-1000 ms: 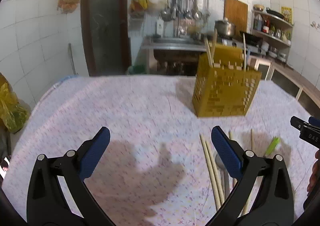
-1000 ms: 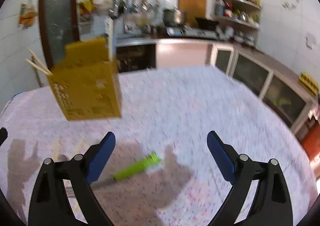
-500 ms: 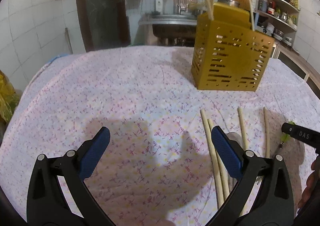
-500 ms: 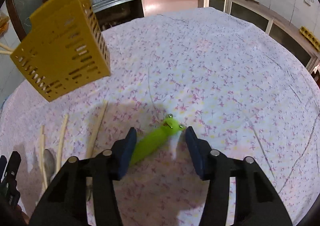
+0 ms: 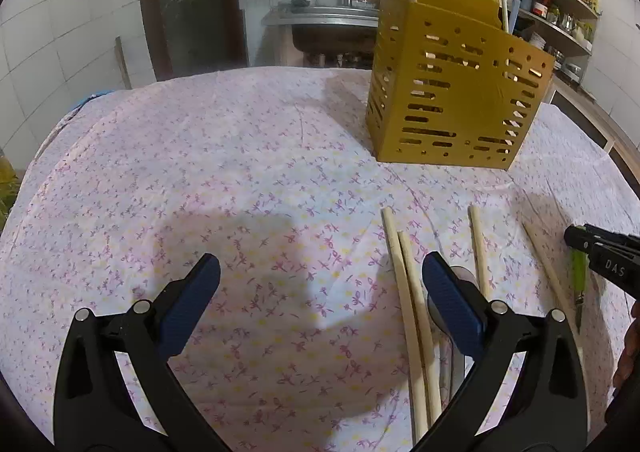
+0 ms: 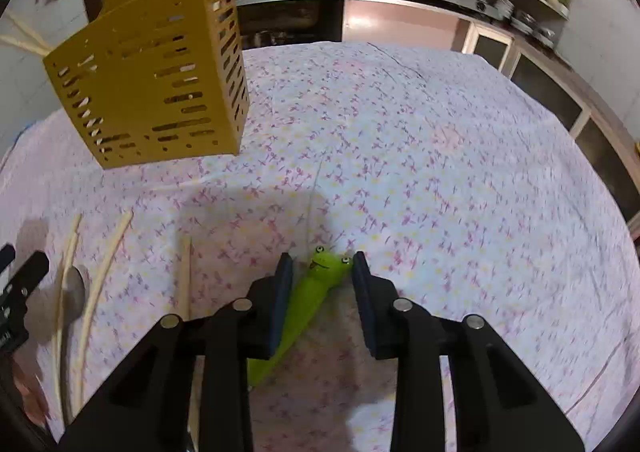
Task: Organize utensils
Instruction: 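Close the right tool on the green frog-handled fork while the left grasps a chopstick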
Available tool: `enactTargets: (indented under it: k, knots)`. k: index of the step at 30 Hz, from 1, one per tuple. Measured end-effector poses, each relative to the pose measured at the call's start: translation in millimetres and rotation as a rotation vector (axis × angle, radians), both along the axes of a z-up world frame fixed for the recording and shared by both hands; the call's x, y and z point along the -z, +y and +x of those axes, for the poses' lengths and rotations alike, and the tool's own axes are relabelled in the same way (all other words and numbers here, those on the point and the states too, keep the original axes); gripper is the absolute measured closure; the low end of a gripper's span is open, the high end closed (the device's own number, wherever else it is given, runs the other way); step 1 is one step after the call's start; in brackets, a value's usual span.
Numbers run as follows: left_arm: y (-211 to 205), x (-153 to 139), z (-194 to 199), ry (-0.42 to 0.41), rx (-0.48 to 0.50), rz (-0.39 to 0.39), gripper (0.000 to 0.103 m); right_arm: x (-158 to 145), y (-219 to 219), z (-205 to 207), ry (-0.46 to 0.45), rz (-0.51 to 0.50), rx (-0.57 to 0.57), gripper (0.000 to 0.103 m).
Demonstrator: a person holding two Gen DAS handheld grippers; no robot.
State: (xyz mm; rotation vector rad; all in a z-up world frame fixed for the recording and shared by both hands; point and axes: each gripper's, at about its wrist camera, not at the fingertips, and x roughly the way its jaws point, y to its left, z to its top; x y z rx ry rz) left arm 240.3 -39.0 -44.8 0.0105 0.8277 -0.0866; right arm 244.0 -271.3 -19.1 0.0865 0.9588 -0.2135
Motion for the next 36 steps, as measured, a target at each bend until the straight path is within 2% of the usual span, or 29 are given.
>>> enactTargets:
  k: [7,15,21,24,27,29,30,32,35,36]
  knots:
    - [-7.8,8.3,3.3,0.037,0.019,0.033,0.01,-2.9,-1.6,-3.2,0.01,-0.002,-0.052,0.072]
    - [2.4,16.0,6.4,0.082,-0.001,-0.004,0.01,1.7,-1.8,-5.6,-0.012,0.016,-0.052,0.072]
    - [-10.6,18.1,8.2,0.089,0.033,0.053,0.015,3.0,1.8,-3.0,-0.018,0.02,-0.048,0.073]
    - [-13.0,17.4,10.7,0.086,0.038,0.055,0.018,3.1,1.3,-2.0,-0.019,0.031,-0.031,0.073]
    - [-19.0,15.0,14.9,0.083,0.049,0.056,0.028,2.7,2.4,0.8,-0.013,0.034,0.002,0.072]
    - [-26.0,11.9,18.2,0.087,0.066,0.054,0.045,2.2,1.7,1.7,-0.006,0.038,0.027,0.072]
    - [-28.9,10.6,20.8,0.092,0.072,0.05,0.05,1.9,1.7,2.7,-0.002,0.042,0.048,0.072]
    - [-34.2,8.4,26.0,0.107,0.079,0.036,0.066,1.3,2.8,3.9,0.004,0.039,0.073,0.072]
    - [-40.1,6.8,34.8,0.133,0.083,0.015,0.078,2.1,4.9,4.7,0.002,0.034,0.101,0.074]
    - [-41.1,6.6,36.7,0.137,0.085,0.014,0.08,2.1,4.9,4.7,-0.001,0.036,0.104,0.078]
